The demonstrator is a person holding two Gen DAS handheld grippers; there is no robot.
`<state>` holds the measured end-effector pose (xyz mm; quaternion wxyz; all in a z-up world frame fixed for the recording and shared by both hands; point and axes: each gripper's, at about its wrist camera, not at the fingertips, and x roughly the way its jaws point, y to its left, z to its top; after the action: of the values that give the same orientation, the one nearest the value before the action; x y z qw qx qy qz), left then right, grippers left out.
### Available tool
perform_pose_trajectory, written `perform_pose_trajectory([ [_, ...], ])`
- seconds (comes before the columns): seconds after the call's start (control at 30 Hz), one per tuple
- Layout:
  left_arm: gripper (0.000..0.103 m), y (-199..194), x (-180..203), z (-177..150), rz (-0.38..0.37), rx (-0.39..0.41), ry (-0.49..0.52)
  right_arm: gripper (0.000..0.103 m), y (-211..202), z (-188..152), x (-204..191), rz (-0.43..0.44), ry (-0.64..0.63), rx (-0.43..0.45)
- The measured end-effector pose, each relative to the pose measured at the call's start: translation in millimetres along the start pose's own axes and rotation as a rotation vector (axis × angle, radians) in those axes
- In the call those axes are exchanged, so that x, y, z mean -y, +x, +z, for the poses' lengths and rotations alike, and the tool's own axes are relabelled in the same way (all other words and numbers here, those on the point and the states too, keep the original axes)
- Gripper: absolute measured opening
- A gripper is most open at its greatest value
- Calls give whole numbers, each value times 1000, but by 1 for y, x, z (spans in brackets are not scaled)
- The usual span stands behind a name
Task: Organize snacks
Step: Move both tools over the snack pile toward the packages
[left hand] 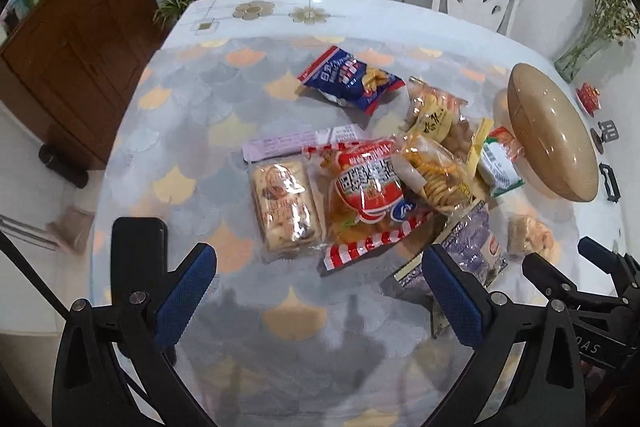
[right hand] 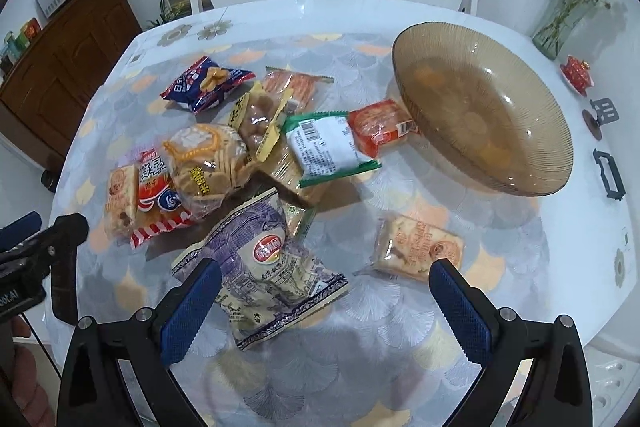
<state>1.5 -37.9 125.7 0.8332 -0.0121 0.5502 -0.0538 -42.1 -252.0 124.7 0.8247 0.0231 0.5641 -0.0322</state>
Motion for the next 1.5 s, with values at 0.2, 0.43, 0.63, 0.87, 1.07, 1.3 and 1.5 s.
perform_pose_trajectory([
  [0.2,102,0,4,-1,-3,18,23,103,-2,1,-2,-8,-11,9],
  [0.43,102,-9,11,2,49,94,59,103,-1,1,0,-3,-4,0],
  [0.63,102,-9,10,2,18,83,56,103,-3,1,-2,-1,-13,7],
  [0.87,102,-9,11,-1,-3,75,49,103,-5,-2,-6,-1,-25,12],
  [1.07,102,-12,9,-1,-11,78,37,103,-6,-3,-6,-1,-26,13],
  [1.3,102,-14,12,-1,-19,84,45,103,-9,-4,-3,-1,-22,17],
  [1.5,102,-13,12,-2,-17,80,43,103,-9,-5,-3,0,-23,18],
])
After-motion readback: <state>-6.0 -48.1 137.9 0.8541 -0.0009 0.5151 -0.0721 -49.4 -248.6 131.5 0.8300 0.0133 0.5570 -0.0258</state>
